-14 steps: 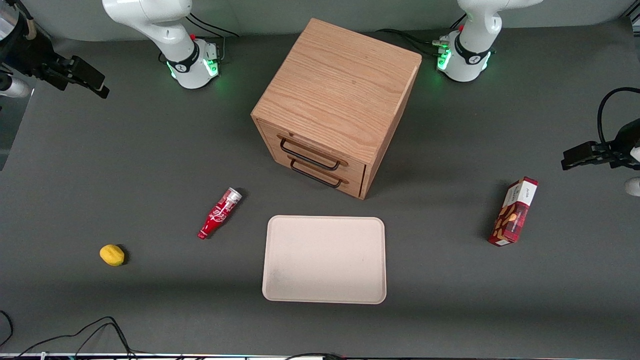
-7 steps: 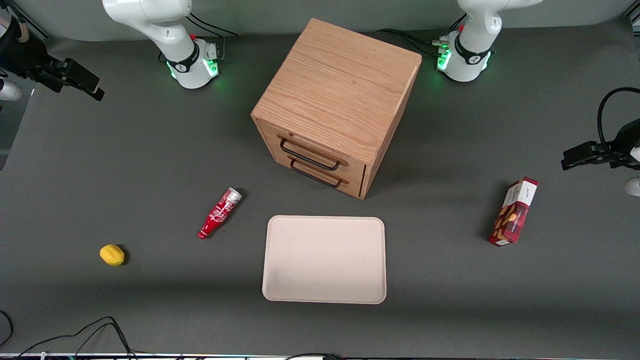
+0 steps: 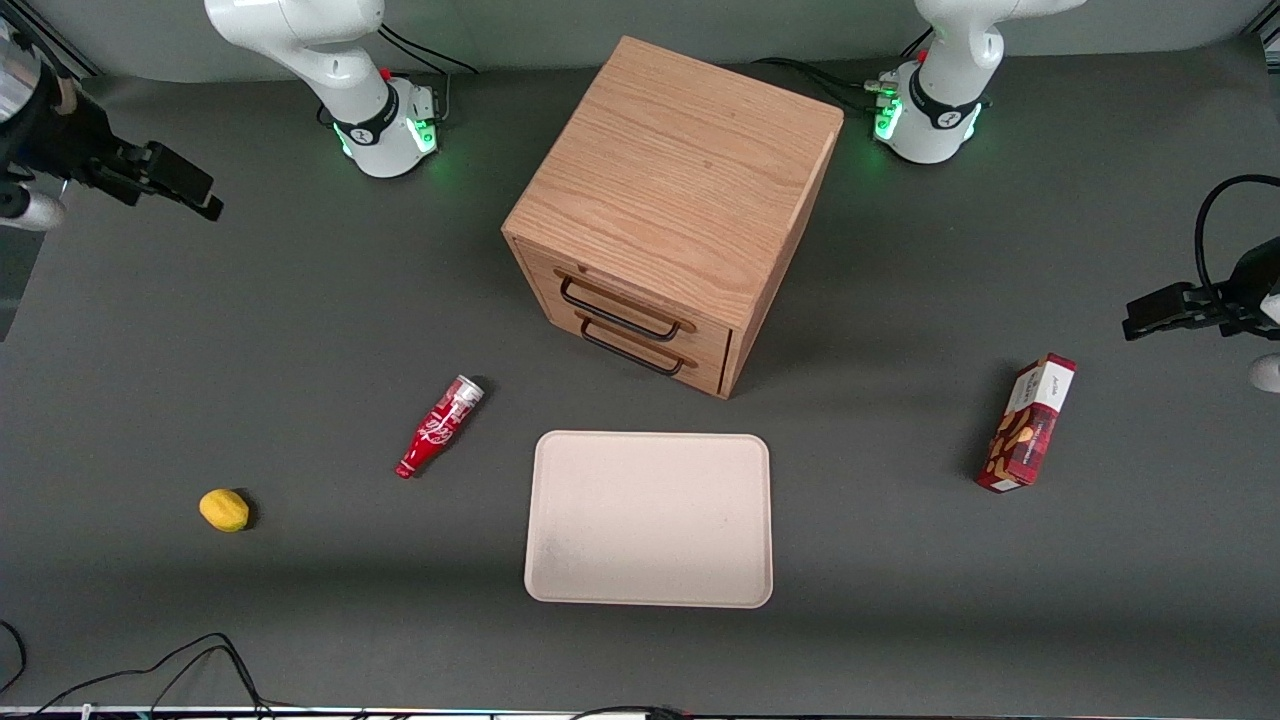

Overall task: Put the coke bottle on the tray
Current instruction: 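Move the right gripper down over the red Coca-Cola bottle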

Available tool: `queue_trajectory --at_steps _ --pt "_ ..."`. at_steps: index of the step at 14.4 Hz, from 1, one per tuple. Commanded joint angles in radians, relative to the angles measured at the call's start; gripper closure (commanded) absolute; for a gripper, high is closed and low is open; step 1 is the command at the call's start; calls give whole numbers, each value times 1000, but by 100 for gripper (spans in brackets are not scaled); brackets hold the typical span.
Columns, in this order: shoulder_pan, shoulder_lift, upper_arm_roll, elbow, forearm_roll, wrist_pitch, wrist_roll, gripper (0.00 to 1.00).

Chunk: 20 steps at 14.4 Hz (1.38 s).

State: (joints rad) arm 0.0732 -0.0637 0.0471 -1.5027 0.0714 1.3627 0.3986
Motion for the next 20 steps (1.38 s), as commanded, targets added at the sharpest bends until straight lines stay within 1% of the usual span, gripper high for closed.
queue_trajectory --at_steps 1,2,3,5,8,9,10,11,13,14,15,18,20 --pt "14 186 32 180 48 5 165 0" --pt "5 240 86 199 45 41 225 0" --pt "-1 284 114 199 42 76 297 0" --pt "-4 393 146 196 47 146 475 0" --pt "-4 524 195 156 38 260 655 0" --pt "-3 547 203 109 33 332 667 0" --pt "-1 564 203 54 9 399 668 0" --pt "-1 570 204 -6 -39 465 671 0" --pt "3 571 203 -141 -86 624 701 0" --pt "2 571 203 -198 -131 688 703 0" --pt "0 573 203 -236 -159 729 703 0" --pt "-4 581 203 -315 -209 827 704 0" --pt "-10 584 197 -352 -212 897 704 0"
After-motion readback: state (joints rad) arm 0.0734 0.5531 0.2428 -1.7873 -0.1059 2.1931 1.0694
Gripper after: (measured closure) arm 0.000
